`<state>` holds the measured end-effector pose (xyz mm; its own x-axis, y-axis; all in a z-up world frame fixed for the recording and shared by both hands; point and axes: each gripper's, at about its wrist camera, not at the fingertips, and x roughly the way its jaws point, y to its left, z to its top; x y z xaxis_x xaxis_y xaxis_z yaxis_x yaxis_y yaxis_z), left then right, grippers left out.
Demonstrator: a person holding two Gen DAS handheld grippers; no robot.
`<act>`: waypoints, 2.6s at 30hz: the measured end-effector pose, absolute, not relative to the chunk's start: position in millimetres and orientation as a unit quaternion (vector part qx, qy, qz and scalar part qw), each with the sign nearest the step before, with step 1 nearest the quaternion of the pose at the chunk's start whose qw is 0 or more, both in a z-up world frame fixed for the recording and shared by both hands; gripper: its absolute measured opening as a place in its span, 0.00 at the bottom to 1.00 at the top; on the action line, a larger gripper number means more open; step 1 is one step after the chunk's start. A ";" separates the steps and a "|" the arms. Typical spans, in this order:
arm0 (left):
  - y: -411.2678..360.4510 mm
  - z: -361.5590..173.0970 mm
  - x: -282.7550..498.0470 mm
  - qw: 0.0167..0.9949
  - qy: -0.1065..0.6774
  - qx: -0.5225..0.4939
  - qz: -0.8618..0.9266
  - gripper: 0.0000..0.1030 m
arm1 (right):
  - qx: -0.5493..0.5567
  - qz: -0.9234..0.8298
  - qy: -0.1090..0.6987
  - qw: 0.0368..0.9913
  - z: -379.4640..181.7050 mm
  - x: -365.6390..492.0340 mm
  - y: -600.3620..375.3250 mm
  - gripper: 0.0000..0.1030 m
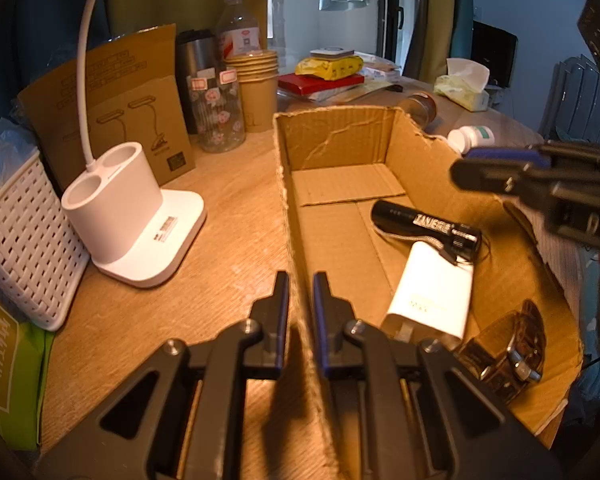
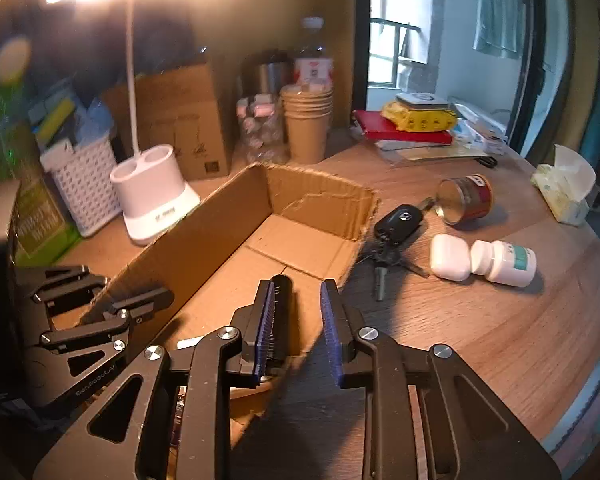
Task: Organize rigid objects
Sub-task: 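Release the flashlight into the box and withdraw the right tool, then move the right tool to the white pill bottle and close on it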
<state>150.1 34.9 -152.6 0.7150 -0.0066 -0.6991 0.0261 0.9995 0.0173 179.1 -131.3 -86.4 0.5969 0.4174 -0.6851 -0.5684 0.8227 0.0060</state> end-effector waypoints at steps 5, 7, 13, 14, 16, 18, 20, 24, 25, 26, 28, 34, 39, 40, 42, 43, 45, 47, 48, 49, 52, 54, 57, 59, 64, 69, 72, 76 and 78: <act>35.6 -152.4 150.1 0.926 0.378 0.012 -0.009 0.13 | -0.086 0.257 0.349 0.897 -79.8 188.3 -151.3 0.33; 35.3 -152.4 150.1 0.926 0.378 0.012 -0.009 0.13 | -0.080 0.250 0.352 0.899 -79.8 192.0 -157.9 0.34; 34.6 -153.1 149.7 0.926 0.377 0.012 -0.009 0.13 | -0.070 0.235 0.355 0.902 -82.9 197.6 -172.9 0.35; 34.6 -153.1 149.7 0.926 0.378 0.012 -0.009 0.13 | -0.068 0.232 0.356 0.903 -83.6 198.8 -175.6 0.36; 34.8 -153.0 149.6 0.926 0.377 0.013 -0.009 0.13 | -0.064 0.225 0.358 0.904 -84.7 201.6 -180.1 0.39; 34.7 -153.0 149.7 0.926 0.378 0.012 -0.009 0.13 | -0.062 0.222 0.359 0.905 -85.9 203.2 -183.1 0.41; 34.7 -153.0 149.8 0.926 0.378 0.012 -0.009 0.13 | -0.061 0.217 0.359 0.906 -87.2 205.5 -186.2 0.41; 34.8 -153.0 149.8 0.926 0.378 0.013 -0.009 0.13 | -0.058 0.205 0.363 0.907 -91.4 212.0 -194.3 0.42; 35.0 -152.9 149.7 0.926 0.378 0.013 -0.009 0.13 | -0.058 0.199 0.363 0.908 -92.7 214.7 -197.5 0.43; 34.9 -153.3 149.6 0.926 0.378 0.013 -0.009 0.13 | -0.058 0.193 0.363 0.910 -93.5 217.2 -200.4 0.44; 35.0 -154.0 149.4 0.926 0.377 0.012 -0.009 0.13 | -0.060 0.180 0.364 0.912 -95.1 222.4 -205.7 0.51; 35.0 -153.9 149.5 0.926 0.378 0.012 -0.009 0.13 | -0.051 0.151 0.361 0.919 -99.6 239.7 -224.2 0.63; 35.2 -153.9 149.3 0.926 0.378 0.012 -0.009 0.13 | -0.046 0.132 0.359 0.923 -105.5 254.0 -237.0 0.68; 35.2 -153.8 149.3 0.926 0.378 0.012 -0.009 0.13 | -0.045 0.126 0.359 0.924 -107.0 257.5 -239.8 0.68; 35.3 -153.8 149.5 0.926 0.378 0.012 -0.009 0.13 | -0.039 0.115 0.364 0.923 -110.4 265.6 -245.0 0.69; 35.1 -153.8 149.7 0.926 0.378 0.012 -0.009 0.13 | -0.035 0.112 0.366 0.923 -111.6 268.5 -247.1 0.69; 35.1 -153.8 149.7 0.926 0.378 0.012 -0.009 0.13 | -0.021 0.110 0.369 0.923 -113.8 275.0 -251.8 0.69; 35.2 -153.7 149.7 0.926 0.378 0.012 -0.009 0.13 | -0.009 0.107 0.373 0.922 -115.8 281.8 -255.1 0.69; 35.1 -154.9 149.7 0.926 0.378 0.012 -0.009 0.13 | -0.003 0.106 0.376 0.921 -116.9 284.6 -255.4 0.69; 35.3 -155.1 149.4 0.926 0.378 0.012 -0.009 0.13 | 0.003 0.105 0.380 0.919 -118.4 288.6 -256.1 0.69; 35.4 -155.0 149.5 0.926 0.378 0.011 -0.009 0.13 | 0.021 0.100 0.389 0.916 -121.3 300.1 -257.9 0.69; 34.7 -156.3 149.5 0.925 0.379 0.011 -0.009 0.13 | 0.036 0.097 0.393 0.913 -121.8 307.5 -259.9 0.69; 34.3 -156.9 149.7 0.925 0.379 0.011 -0.009 0.13 | 0.061 0.092 0.402 0.909 -122.0 319.3 -262.2 0.69; 33.8 -157.2 149.3 0.925 0.379 0.011 -0.009 0.13 | 0.066 0.086 0.405 0.908 -122.9 326.1 -262.6 0.69; 33.0 -158.1 149.5 0.925 0.379 0.010 -0.009 0.13 | 0.058 0.072 0.408 0.908 -125.4 344.3 -257.8 0.69; 32.1 -158.5 149.2 0.925 0.380 0.009 -0.010 0.13 | 0.034 0.050 0.407 0.911 -128.8 362.9 -252.5 0.69; 32.5 -158.0 149.3 0.925 0.380 0.009 -0.011 0.13 | 0.022 0.041 0.409 0.911 -134.1 369.4 -251.1 0.69; 32.6 -157.9 149.5 0.925 0.380 0.009 -0.011 0.13 | 0.019 0.035 0.420 0.907 -143.8 372.6 -251.3 0.67; 32.7 -157.9 149.5 0.925 0.380 0.008 -0.010 0.13 | 0.017 0.033 0.418 0.908 -145.6 372.1 -251.7 0.55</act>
<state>149.5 32.7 -157.9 0.7107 -0.0131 -0.7033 0.0258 0.9996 0.0075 372.1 -251.7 -145.6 0.6480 0.0739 -0.7581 -0.0454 0.9973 0.0584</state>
